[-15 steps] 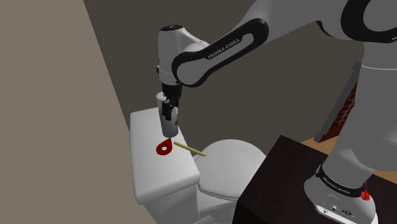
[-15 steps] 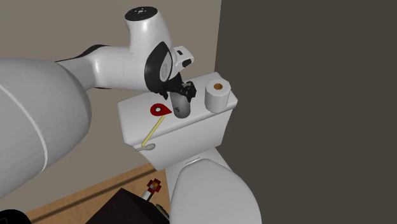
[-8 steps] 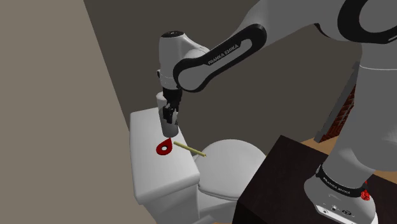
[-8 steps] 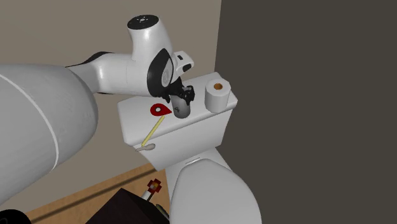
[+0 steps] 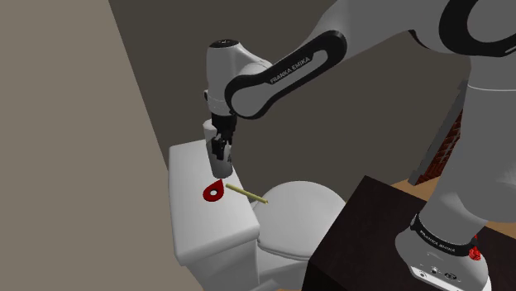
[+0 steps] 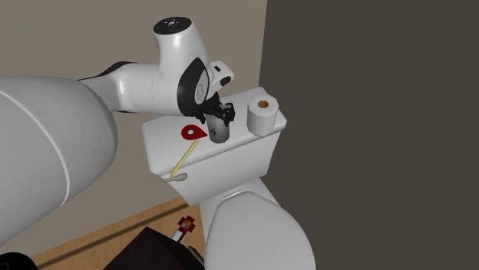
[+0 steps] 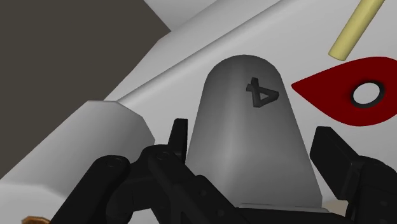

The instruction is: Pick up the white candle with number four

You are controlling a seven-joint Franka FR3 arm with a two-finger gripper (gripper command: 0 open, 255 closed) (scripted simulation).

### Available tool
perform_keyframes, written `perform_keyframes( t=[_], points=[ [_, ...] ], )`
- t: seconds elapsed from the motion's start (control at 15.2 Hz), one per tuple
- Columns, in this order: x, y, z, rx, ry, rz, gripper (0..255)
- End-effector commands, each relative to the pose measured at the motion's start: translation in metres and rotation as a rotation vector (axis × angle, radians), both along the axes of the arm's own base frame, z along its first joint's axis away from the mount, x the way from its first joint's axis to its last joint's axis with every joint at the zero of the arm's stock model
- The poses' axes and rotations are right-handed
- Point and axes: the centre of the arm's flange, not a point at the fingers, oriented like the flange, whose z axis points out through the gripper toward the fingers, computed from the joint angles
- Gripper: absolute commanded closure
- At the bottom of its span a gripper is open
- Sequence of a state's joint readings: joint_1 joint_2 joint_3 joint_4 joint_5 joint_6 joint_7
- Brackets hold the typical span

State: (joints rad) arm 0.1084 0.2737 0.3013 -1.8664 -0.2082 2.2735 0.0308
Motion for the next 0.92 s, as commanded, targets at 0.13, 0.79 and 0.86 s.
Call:
perform_keyframes(
  t=[0.13, 0.79, 0.86],
  points=[
    [0.000, -0.001, 0.018, -0.001, 0.001, -0.001, 255],
    [0.000, -0.001, 0.070, -0.001, 0.001, -0.001, 255],
    [0.000, -0.001, 0.076, -0.001, 0.001, -0.001, 255]
  ],
)
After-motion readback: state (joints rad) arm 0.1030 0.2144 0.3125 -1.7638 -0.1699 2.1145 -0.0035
